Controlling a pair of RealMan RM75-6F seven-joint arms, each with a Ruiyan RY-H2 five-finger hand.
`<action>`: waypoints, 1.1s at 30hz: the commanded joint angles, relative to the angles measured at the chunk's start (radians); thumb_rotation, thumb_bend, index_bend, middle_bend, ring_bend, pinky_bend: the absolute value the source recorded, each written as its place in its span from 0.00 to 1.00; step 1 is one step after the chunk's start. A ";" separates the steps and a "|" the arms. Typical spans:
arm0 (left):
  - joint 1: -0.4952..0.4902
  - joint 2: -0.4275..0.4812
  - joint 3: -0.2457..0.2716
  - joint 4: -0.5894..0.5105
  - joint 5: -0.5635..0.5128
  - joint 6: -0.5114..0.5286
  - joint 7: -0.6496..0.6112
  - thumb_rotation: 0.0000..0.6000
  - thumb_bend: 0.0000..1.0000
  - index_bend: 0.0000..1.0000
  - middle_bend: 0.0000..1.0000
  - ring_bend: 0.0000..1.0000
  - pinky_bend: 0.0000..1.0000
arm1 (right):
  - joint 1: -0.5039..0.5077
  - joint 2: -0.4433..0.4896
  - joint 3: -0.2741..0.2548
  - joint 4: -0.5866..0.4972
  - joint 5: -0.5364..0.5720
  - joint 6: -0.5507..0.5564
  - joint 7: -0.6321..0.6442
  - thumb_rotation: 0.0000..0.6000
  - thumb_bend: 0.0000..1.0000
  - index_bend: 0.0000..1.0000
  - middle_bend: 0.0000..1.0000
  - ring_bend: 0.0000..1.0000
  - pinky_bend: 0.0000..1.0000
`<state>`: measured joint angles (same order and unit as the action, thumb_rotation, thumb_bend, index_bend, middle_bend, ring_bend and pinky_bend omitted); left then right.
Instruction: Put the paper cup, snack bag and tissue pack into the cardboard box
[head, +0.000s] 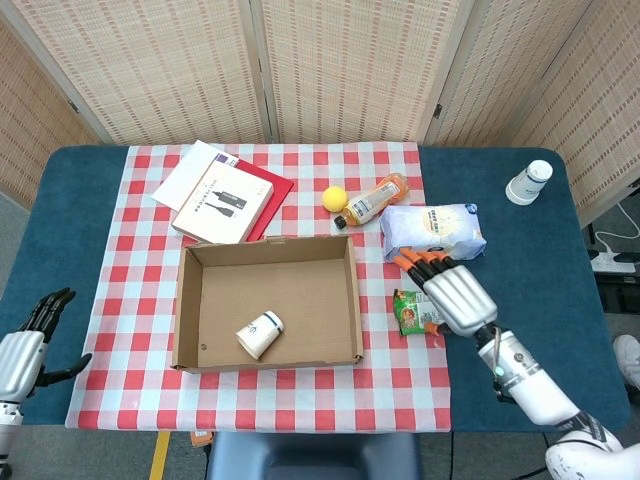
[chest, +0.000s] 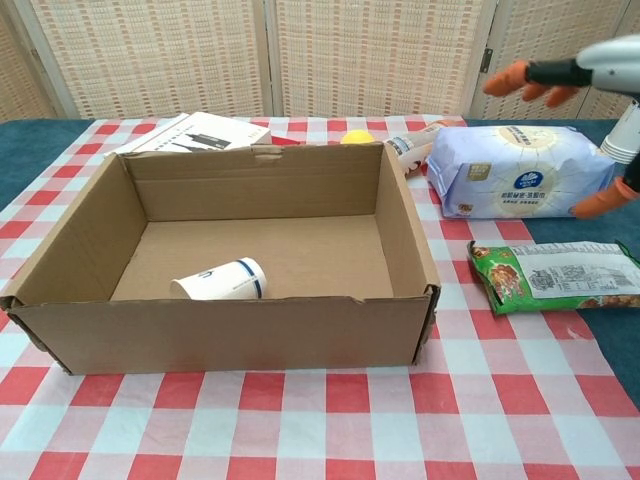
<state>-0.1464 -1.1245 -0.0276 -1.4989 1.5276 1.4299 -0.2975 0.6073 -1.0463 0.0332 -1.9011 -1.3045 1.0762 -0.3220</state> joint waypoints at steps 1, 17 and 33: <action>0.001 0.000 0.000 0.000 0.000 0.002 0.001 1.00 0.23 0.06 0.01 0.00 0.23 | -0.064 -0.031 -0.055 0.118 -0.082 0.024 0.105 1.00 0.00 0.08 0.04 0.01 0.19; 0.003 0.003 -0.001 0.002 -0.002 0.005 -0.007 1.00 0.23 0.06 0.01 0.00 0.23 | -0.084 -0.182 -0.044 0.416 -0.078 -0.073 0.341 1.00 0.00 0.13 0.10 0.05 0.21; 0.003 0.004 -0.004 0.002 -0.007 0.006 -0.010 1.00 0.23 0.06 0.01 0.00 0.23 | -0.069 -0.274 -0.029 0.560 -0.052 -0.172 0.407 1.00 0.00 0.16 0.11 0.06 0.24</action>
<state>-0.1429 -1.1204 -0.0314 -1.4971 1.5209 1.4357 -0.3079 0.5367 -1.3104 0.0037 -1.3533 -1.3581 0.9144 0.0772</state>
